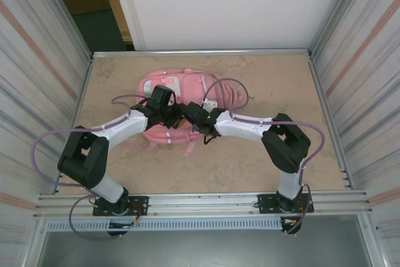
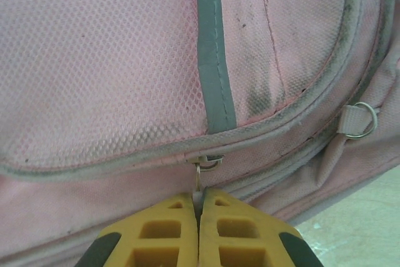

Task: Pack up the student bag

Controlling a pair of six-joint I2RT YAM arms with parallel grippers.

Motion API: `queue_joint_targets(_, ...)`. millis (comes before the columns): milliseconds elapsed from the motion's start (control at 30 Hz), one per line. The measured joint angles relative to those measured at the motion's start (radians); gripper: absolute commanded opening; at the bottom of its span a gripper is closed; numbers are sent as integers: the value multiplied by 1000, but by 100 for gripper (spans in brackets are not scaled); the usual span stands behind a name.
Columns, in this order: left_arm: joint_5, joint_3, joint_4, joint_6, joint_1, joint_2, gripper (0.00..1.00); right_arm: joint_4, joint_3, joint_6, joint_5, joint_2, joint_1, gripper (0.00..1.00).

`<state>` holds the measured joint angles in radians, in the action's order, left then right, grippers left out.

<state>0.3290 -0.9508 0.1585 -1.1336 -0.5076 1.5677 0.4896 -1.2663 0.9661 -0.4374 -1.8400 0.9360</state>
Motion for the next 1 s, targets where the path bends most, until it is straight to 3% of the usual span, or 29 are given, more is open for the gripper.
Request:
queue_joint_targets(133,-2,0,-8,-17,-10,15,51,-39,55,-98,51,99,-6,0)
queue_joint_targets(300,-34,0,-37,-50,-16,17,51,-115,120,-220,193,201,-19,0)
queue_joint_targets(400,-60,2,-25,-71,-16,18,38,-151,138,-272,263,211,-22,0)
queue_joint_targets(500,-103,17,-12,-89,-15,18,11,-172,148,-315,302,211,-27,0)
queue_joint_targets(567,-113,33,-14,-96,-8,14,2,-171,151,-334,313,211,-29,0)
queue_joint_targets(800,-131,71,-5,-48,18,-65,0,-161,194,-428,348,270,-60,0)
queue_joint_targets(1000,-18,64,30,94,100,-74,0,-174,244,-489,394,334,-166,0)
